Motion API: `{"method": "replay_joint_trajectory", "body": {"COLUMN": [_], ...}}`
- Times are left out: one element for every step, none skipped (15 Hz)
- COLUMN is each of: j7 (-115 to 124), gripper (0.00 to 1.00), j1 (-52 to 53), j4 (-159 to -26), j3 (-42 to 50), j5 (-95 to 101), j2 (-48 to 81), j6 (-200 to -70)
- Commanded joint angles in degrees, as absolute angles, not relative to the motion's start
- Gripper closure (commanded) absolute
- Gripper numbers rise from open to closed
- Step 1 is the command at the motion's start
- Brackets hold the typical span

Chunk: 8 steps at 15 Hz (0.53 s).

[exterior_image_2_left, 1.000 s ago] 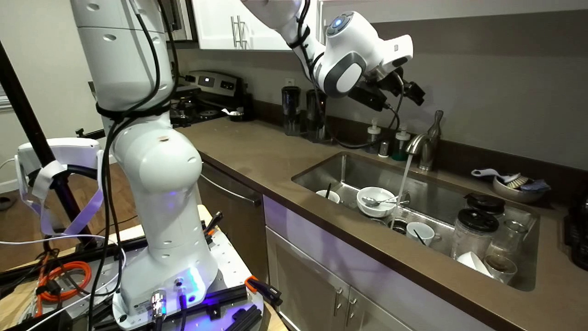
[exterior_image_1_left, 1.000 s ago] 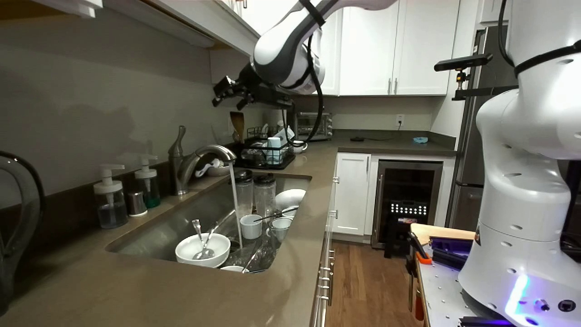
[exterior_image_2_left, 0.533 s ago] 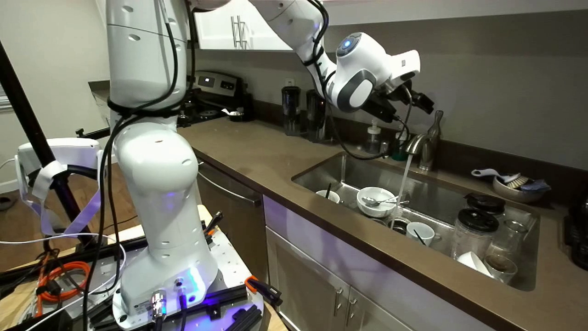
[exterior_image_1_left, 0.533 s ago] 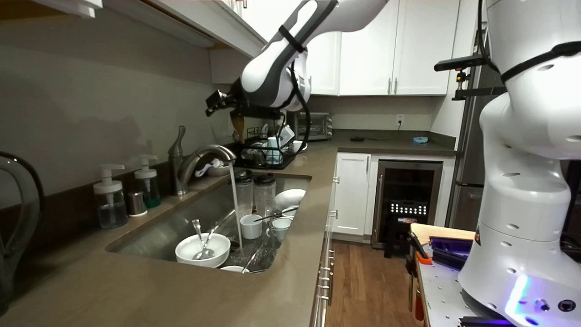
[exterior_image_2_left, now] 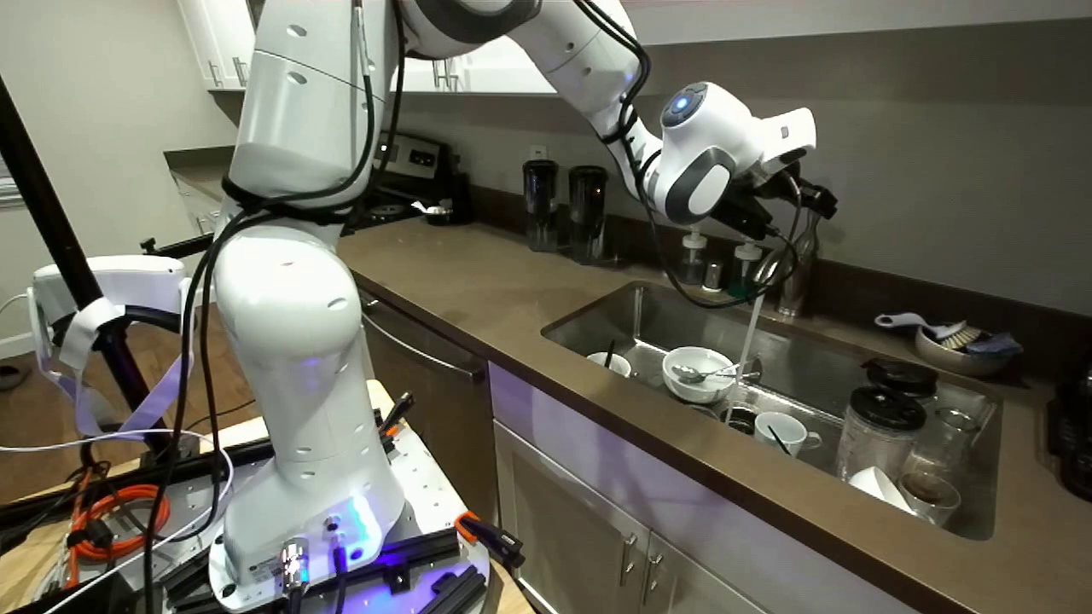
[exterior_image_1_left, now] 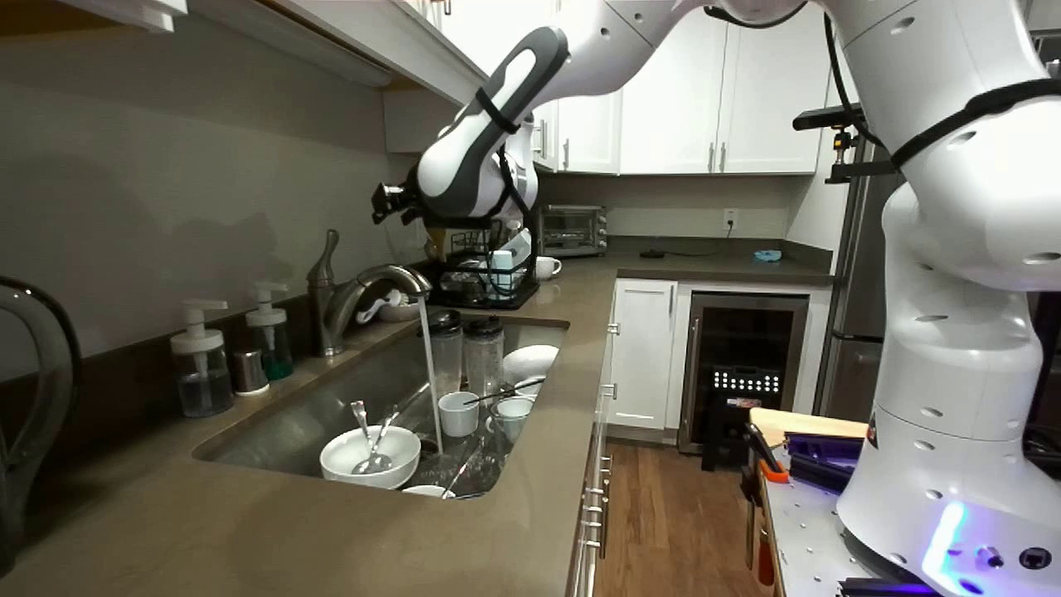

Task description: Close the tap

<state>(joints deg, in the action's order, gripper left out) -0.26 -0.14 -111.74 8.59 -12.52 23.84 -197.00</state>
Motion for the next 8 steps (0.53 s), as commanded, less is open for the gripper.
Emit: {"method": "replay_joint_trajectory", "body": {"j7": [1.39, 1.56, 2.16, 1.63, 1.86, 2.02, 1.98, 1.87], "gripper": [0.67, 0.74, 0.8, 0.87, 0.93, 0.9, 0.86, 0.88], "j1": [-3.29, -4.0, -3.28, -4.47, -5.18, -6.18, -6.94, -7.57], "j4": [-108.72, -108.59, -106.29, -106.17, -106.1, -106.12, -106.32, -106.57], "j3": [5.35, 4.5, 5.56, 4.3, 3.58, 2.48, 1.6, 0.85], "j5": [-10.97, -10.71, -10.47, -10.64, -10.35, -10.0, -9.65, -9.31], "j2": [26.11, 26.2, 26.34, 26.3, 26.09, 25.78, 25.43, 25.15], "j6": [-199.65, -200.15, -197.87, -198.07, -198.03, -198.01, -198.0, -198.0]}}
